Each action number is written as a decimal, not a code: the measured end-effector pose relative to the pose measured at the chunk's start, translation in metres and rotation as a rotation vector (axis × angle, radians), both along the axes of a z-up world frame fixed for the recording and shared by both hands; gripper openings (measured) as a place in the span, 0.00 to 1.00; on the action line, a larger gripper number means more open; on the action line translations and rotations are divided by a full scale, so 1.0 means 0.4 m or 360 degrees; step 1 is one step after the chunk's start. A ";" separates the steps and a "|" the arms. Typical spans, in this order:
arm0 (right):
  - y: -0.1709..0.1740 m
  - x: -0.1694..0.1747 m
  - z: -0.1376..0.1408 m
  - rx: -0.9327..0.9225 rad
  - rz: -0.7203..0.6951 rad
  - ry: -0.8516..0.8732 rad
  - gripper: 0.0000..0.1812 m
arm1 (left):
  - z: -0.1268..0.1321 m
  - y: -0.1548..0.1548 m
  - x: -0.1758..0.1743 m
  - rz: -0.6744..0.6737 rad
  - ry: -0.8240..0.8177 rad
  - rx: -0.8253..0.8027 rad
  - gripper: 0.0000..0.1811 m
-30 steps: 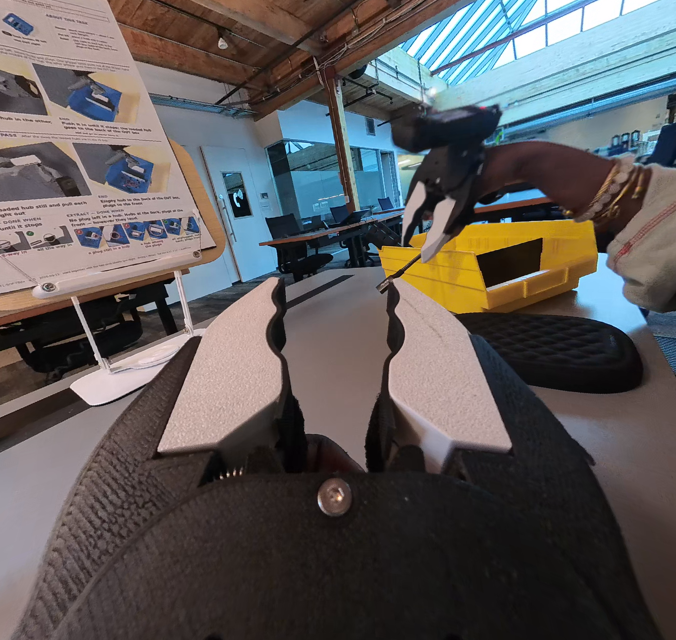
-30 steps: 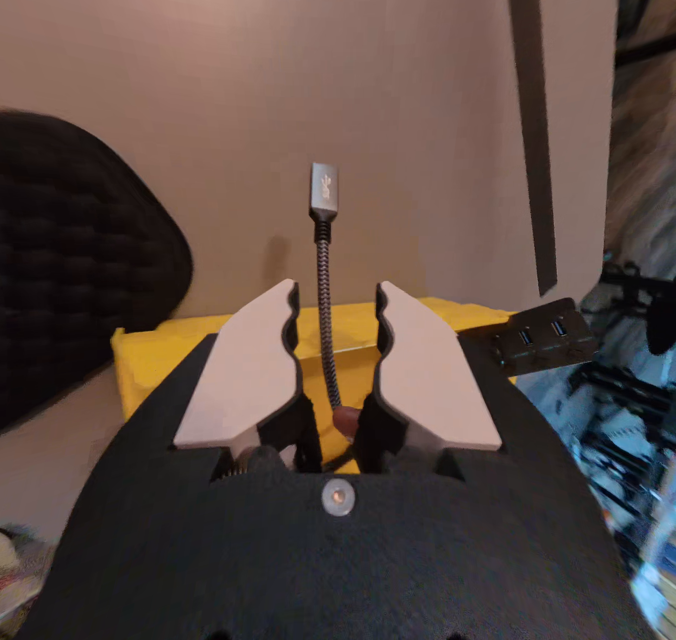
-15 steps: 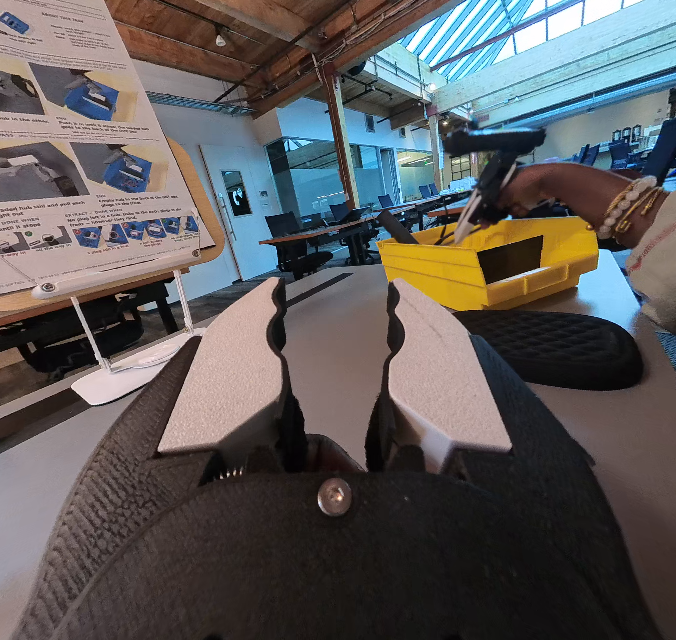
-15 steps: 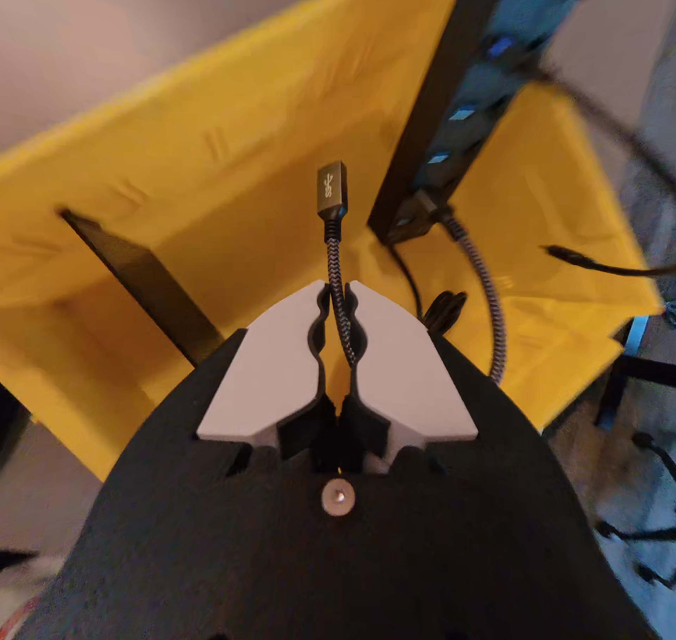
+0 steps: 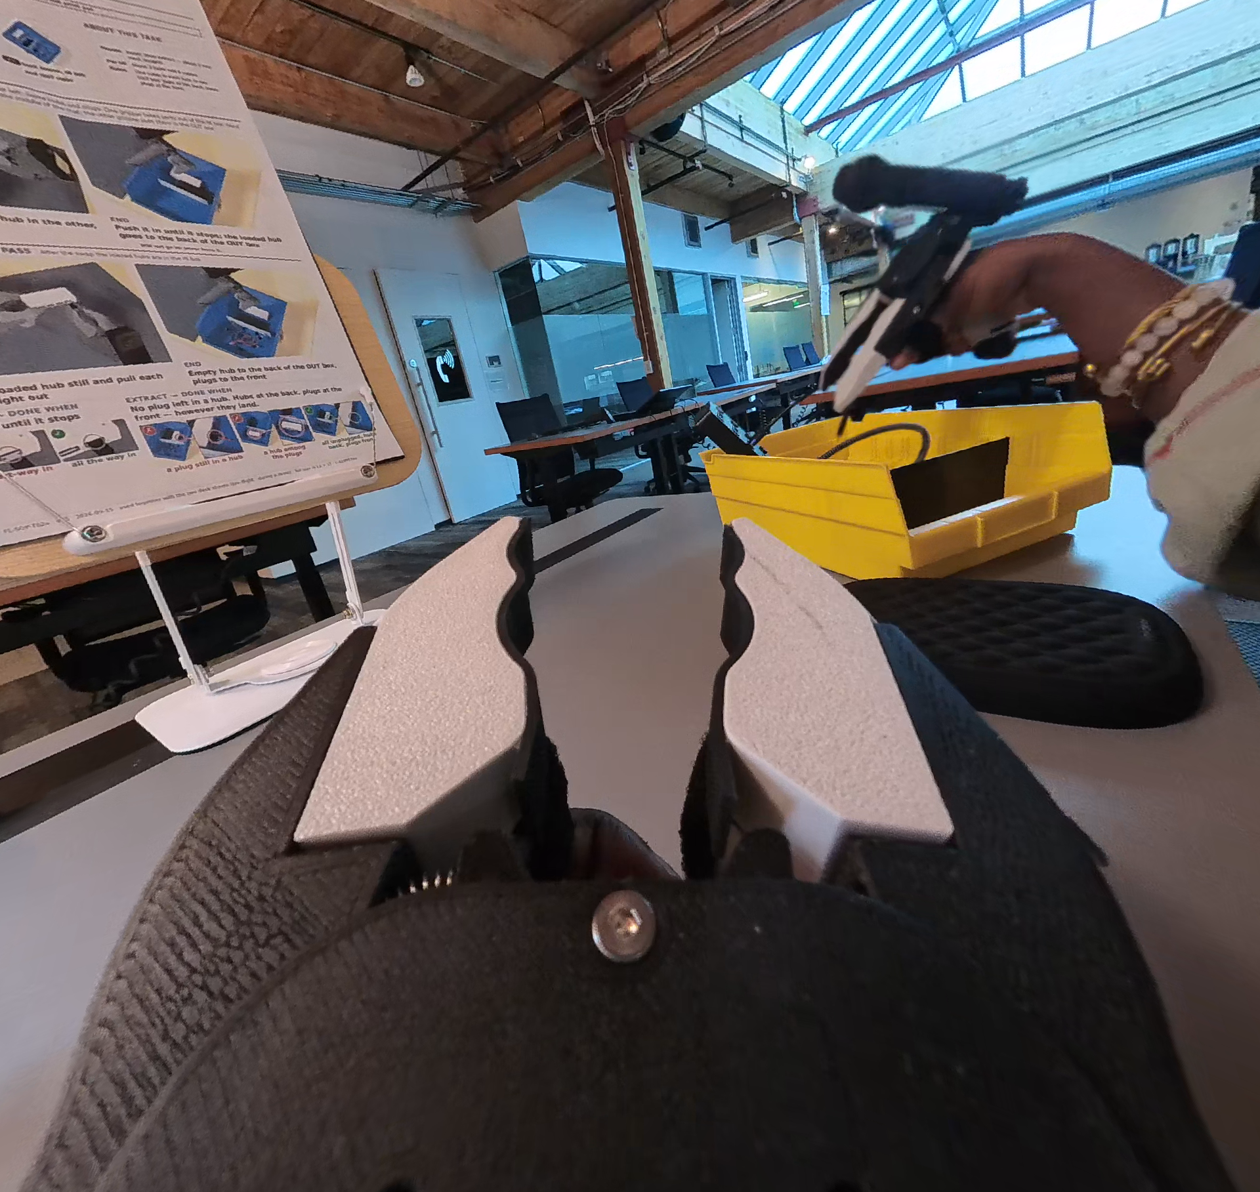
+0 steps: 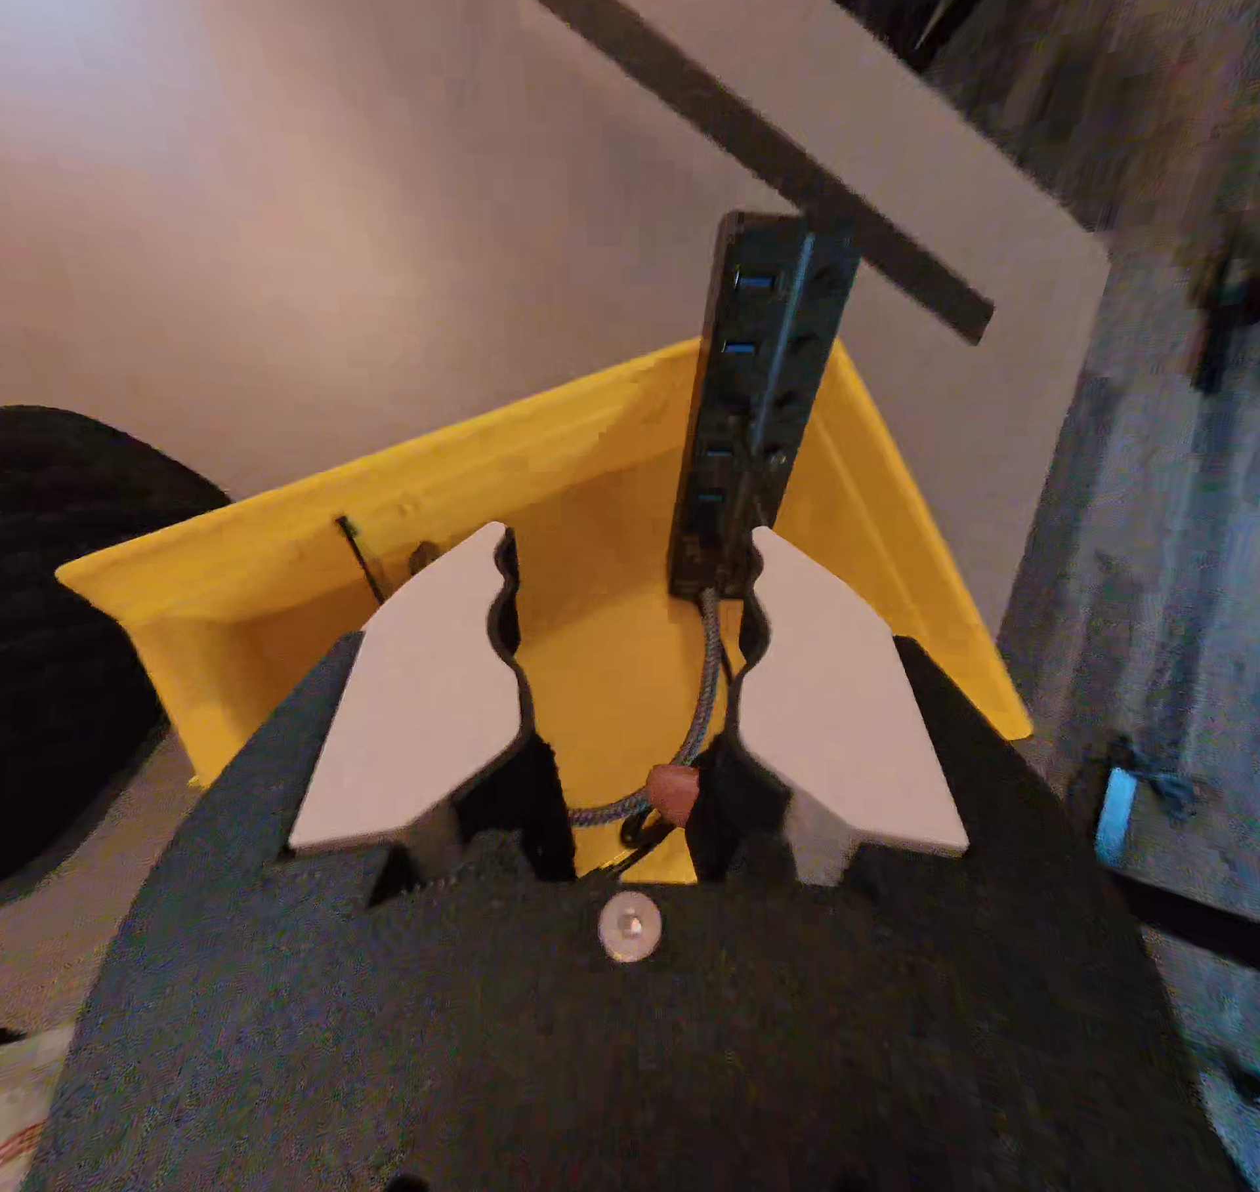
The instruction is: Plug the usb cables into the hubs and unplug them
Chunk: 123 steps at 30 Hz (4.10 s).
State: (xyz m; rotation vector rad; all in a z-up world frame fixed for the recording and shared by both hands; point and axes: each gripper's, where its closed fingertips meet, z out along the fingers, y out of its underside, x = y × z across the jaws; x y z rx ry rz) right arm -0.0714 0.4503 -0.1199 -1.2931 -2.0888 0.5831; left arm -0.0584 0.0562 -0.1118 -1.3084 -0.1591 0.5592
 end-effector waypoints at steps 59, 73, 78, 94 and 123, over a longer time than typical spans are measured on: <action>0.005 -0.443 -0.196 0.0375 0.0643 -0.0023 0.29 | -0.002 -0.002 -0.001 0.0028 0.0011 -0.0014 0.29; 0.118 -0.476 -0.212 0.0324 -0.0275 -0.0222 0.36 | 0.000 -0.003 0.005 0.0030 0.0027 -0.0016 0.29; 0.150 -0.402 -0.083 0.0372 -0.0444 -0.0068 0.49 | 0.029 -0.008 0.019 -0.0028 -0.0014 0.0084 0.29; -0.502 0.061 0.084 -0.0342 0.0856 0.1214 0.54 | -0.017 0.071 0.073 -0.0112 0.0079 -0.0235 0.29; -0.626 0.046 -0.064 -0.0405 0.1045 0.1361 0.36 | 0.001 0.026 0.025 -0.0025 -0.0039 -0.0011 0.28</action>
